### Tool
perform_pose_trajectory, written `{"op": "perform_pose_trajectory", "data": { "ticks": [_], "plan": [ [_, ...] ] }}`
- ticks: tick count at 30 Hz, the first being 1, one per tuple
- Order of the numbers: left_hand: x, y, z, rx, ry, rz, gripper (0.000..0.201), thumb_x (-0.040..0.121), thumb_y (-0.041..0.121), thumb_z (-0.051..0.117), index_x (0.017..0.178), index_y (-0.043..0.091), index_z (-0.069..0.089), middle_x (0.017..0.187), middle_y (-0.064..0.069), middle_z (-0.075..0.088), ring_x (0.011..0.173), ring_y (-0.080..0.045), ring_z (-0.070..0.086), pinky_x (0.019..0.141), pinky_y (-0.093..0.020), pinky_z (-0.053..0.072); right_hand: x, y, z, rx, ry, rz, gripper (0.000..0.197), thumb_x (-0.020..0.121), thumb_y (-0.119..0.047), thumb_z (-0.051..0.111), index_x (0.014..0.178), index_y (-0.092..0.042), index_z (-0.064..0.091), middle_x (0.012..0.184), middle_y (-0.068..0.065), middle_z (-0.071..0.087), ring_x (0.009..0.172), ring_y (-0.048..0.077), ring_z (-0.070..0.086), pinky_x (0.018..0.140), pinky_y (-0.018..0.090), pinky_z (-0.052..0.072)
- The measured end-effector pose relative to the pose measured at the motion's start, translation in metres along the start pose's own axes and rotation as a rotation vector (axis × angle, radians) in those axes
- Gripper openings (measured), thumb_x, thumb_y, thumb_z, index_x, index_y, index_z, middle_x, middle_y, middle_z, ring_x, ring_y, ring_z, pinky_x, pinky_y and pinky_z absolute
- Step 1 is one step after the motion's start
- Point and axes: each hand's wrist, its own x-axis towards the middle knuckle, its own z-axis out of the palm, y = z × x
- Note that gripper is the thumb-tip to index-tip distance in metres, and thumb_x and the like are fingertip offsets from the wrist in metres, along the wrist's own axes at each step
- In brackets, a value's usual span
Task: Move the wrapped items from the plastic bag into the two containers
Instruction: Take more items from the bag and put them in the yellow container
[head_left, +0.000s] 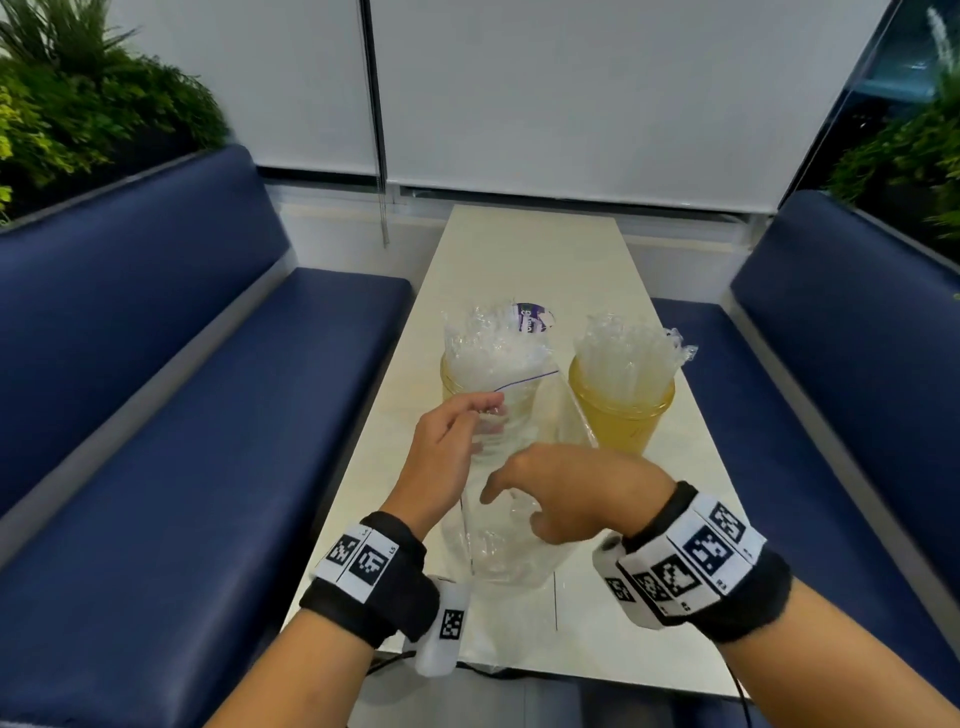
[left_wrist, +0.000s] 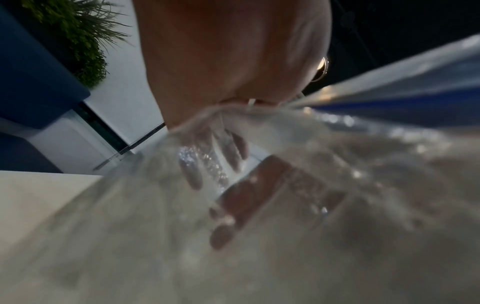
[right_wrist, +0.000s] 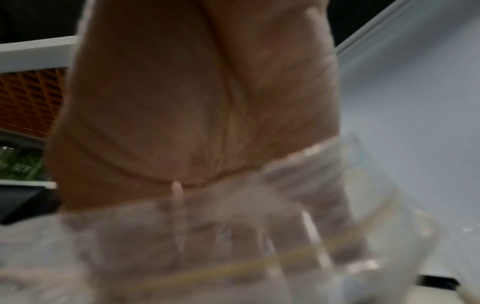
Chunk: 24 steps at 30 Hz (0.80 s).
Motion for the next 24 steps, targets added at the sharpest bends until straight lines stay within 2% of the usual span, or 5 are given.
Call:
{"op": "perform_pose_trajectory", "data": {
  "ticks": [3,6,12,17,24],
  "plan": [
    [-0.001,-0.003,-0.001,-0.022,0.014,-0.009,0.04,0.106,0.007,0.034,0.12,0.014,0.071,0.113,0.0,0.075,0.1,-0.014,0.072,0.08,-0.02,0.057,-0.002,0.001,0.0,0.023,0.095,0.033,0.042,0.102,-0.046,0.044,0.141,-0.036,0.049,0.142,0.0,0.053,0.128,0.022,0.052,0.104,0.04,0.044],
    [-0.001,-0.004,-0.002,-0.03,0.032,-0.01,0.04,0.106,0.009,0.035,0.12,0.016,0.071,0.113,0.001,0.075,0.098,-0.015,0.073,0.083,-0.028,0.059,-0.002,-0.001,0.002,-0.135,0.075,0.15,0.065,0.089,-0.071,0.05,0.143,-0.034,0.048,0.138,0.001,0.053,0.124,0.026,0.054,0.097,0.039,0.044],
    [-0.002,-0.002,-0.003,-0.064,0.05,-0.024,0.038,0.106,0.008,0.037,0.12,0.016,0.072,0.114,-0.002,0.074,0.098,-0.018,0.074,0.085,-0.034,0.059,0.012,-0.001,0.013,-0.031,-0.031,0.223,0.048,0.099,-0.042,0.054,0.143,-0.023,0.049,0.142,0.005,0.046,0.124,0.028,0.053,0.097,0.036,0.046],
    [-0.004,-0.005,-0.006,-0.019,0.009,-0.026,0.034,0.098,0.003,0.052,0.12,0.02,0.071,0.115,0.004,0.074,0.1,-0.016,0.073,0.088,-0.034,0.058,0.02,0.002,0.01,0.078,0.194,0.343,0.038,0.096,-0.01,0.046,0.133,-0.011,0.057,0.134,0.009,0.05,0.118,0.029,0.055,0.097,0.036,0.049],
    [-0.007,-0.016,-0.008,0.234,-0.179,0.082,0.072,0.074,0.017,0.089,0.138,0.029,0.057,0.13,0.015,0.061,0.114,0.002,0.06,0.09,-0.018,0.052,0.012,-0.006,-0.011,0.179,0.361,0.389,0.036,0.094,-0.008,0.056,0.13,-0.009,0.06,0.133,0.012,0.055,0.12,0.028,0.058,0.098,0.033,0.05]
  ]
}}
